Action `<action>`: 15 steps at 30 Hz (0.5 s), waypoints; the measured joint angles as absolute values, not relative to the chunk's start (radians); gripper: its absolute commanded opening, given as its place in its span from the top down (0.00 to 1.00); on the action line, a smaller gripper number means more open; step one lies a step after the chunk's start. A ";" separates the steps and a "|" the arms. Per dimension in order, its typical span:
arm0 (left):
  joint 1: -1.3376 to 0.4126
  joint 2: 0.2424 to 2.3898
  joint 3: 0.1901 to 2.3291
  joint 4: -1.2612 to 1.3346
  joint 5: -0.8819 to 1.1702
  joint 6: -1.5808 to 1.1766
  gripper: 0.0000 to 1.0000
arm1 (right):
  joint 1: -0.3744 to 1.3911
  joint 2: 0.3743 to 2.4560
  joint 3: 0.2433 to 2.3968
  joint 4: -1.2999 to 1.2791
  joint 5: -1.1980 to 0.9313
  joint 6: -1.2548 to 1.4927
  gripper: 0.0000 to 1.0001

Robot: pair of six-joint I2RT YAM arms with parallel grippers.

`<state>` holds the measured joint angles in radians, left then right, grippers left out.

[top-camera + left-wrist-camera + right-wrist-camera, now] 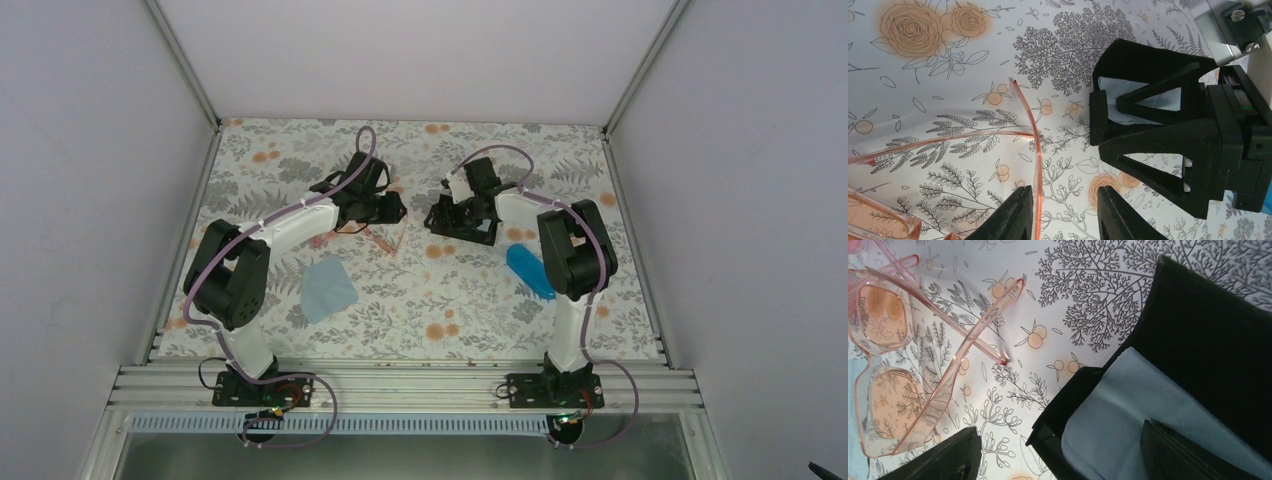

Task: Organize the sunglasses
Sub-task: Place the glasses cleaning cloth in the sunglasses case.

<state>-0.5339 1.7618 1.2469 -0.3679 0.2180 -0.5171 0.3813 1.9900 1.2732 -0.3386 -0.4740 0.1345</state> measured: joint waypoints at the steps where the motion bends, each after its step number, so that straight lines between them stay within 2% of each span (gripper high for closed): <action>1: -0.534 1.762 1.244 -0.367 0.218 -0.517 0.67 | 0.381 1.995 1.273 -0.339 -0.480 0.132 0.17; 11: -0.533 1.756 1.209 -0.359 0.218 -0.519 0.66 | 0.387 1.998 1.277 -0.340 -0.479 0.134 0.14; 15: -0.529 1.732 1.187 -0.351 0.215 -0.529 0.63 | 0.402 1.970 1.277 -0.338 -0.442 0.163 0.15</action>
<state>-0.5285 1.7317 1.1866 -0.3511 0.2150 -0.5285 0.4015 1.9701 1.2770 -0.3382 -0.4423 0.1627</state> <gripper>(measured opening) 0.343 0.859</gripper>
